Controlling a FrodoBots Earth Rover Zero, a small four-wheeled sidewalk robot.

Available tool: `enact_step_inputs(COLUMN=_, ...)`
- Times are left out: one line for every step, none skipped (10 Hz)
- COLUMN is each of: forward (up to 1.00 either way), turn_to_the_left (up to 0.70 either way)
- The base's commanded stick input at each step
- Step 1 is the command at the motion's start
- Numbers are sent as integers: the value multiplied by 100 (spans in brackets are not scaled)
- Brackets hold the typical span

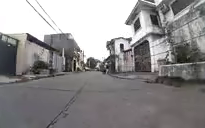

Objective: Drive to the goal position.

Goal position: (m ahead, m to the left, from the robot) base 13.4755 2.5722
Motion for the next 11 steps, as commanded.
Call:
enact_step_inputs(forward=100, turn_to_the_left=-1)
enact_step_inputs(forward=100, turn_to_the_left=-26)
enact_step_inputs(forward=100, turn_to_the_left=-39)
enact_step_inputs(forward=100, turn_to_the_left=-27)
enact_step_inputs(forward=100, turn_to_the_left=-14)
enact_step_inputs(forward=100, turn_to_the_left=-4)
enact_step_inputs(forward=100, turn_to_the_left=0)
enact_step_inputs(forward=100, turn_to_the_left=0)
enact_step_inputs(forward=100, turn_to_the_left=0)
enact_step_inputs(forward=100, turn_to_the_left=0)
enact_step_inputs(forward=100, turn_to_the_left=0)
